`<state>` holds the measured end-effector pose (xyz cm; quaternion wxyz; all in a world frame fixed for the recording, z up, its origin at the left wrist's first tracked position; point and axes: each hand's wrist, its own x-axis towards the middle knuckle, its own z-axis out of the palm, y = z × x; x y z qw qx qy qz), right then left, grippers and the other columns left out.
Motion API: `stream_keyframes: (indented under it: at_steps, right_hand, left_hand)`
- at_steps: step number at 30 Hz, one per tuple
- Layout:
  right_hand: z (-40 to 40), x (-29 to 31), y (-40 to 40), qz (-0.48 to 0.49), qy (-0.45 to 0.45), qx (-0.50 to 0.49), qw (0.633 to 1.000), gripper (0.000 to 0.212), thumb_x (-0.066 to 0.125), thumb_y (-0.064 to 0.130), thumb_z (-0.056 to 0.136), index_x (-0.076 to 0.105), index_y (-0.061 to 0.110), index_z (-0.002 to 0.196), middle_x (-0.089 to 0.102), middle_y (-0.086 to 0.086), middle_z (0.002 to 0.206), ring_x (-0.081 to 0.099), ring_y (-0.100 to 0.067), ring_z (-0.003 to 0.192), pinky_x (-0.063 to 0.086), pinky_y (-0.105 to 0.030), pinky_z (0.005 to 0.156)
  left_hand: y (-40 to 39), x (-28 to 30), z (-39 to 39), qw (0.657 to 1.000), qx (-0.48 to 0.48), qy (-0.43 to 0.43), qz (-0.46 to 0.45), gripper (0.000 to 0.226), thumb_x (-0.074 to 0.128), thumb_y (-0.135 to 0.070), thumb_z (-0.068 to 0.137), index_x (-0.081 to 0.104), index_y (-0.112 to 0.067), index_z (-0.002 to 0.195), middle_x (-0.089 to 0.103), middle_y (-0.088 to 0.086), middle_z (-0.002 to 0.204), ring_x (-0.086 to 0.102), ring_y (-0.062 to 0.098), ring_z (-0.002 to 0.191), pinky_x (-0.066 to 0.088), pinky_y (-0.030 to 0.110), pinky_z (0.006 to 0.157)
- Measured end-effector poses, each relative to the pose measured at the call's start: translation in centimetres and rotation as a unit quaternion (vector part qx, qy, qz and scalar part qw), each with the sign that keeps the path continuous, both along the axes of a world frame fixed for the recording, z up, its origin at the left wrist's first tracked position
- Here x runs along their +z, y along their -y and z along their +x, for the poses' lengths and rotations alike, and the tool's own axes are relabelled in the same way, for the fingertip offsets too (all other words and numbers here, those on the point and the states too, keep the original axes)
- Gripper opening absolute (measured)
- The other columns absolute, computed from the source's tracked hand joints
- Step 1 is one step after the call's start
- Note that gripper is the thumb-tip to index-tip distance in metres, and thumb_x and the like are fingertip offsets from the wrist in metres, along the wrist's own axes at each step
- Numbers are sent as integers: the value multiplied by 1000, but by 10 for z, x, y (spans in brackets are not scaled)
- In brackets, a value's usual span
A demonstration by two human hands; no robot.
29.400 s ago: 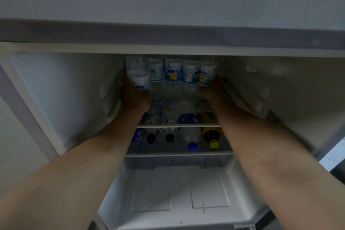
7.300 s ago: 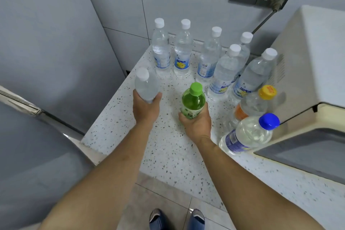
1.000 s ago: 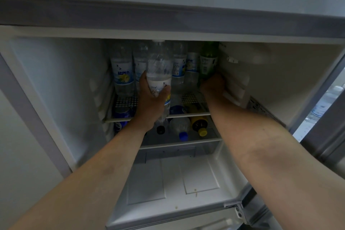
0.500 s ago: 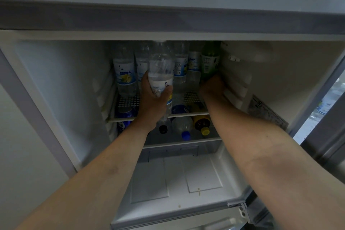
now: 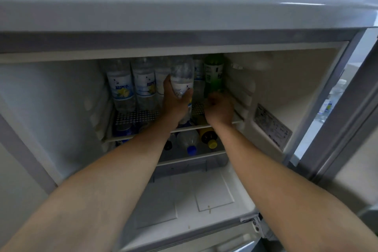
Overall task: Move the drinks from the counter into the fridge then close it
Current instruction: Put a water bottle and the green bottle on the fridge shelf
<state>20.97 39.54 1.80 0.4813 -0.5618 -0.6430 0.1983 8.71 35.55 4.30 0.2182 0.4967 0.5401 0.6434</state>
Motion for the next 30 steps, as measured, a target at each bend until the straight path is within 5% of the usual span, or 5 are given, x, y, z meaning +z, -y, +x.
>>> stream_keyframes:
  at_steps: [4, 11, 16, 21, 30]
  right_hand:
    - [0, -1, 6, -23, 20, 81, 996, 13, 64, 22, 92, 72, 19, 102, 73, -4, 103, 67, -23, 95, 53, -32, 78]
    - [-20, -7, 0, -48, 45, 129, 989, 48, 77, 40, 81, 57, 22, 122, 67, 3, 116, 63, -14, 98, 36, -15, 60]
    - [-44, -9, -3, -54, 58, 96, 992, 43, 72, 37, 84, 58, 16, 119, 68, -8, 118, 65, -26, 107, 52, -33, 80]
    - [-49, -7, -13, -72, 35, 66, 995, 47, 71, 39, 87, 56, 15, 124, 65, -9, 124, 62, -25, 112, 47, -29, 82]
    - [-51, -7, -48, -75, -5, 20, 997, 49, 78, 30, 83, 61, 13, 126, 65, -9, 128, 62, -25, 116, 42, -24, 81]
  left_hand:
    - [-19, 6, 3, 1000, -25, -4, -3, 66, 61, -10, 95, 24, -11, 150, 44, 11, 147, 48, 21, 130, 39, 38, 113]
    - [-27, 3, -13, 992, -95, -21, -82, 78, 60, -23, 97, 7, -23, 155, 32, 1, 156, 39, 14, 136, 34, 25, 108]
    - [-14, 3, -34, 973, -144, -102, -152, 79, 54, -31, 100, -1, -32, 157, 21, -5, 162, 28, 13, 144, 29, 26, 111]
    - [4, -3, -35, 972, -97, -142, -160, 50, 47, -39, 102, 36, -23, 148, 45, -12, 130, 42, 10, 131, 38, 21, 94]
    - [35, 0, -40, 990, -29, -83, -115, 41, 52, -32, 101, 50, -20, 140, 54, -2, 136, 49, 5, 110, 42, 11, 86]
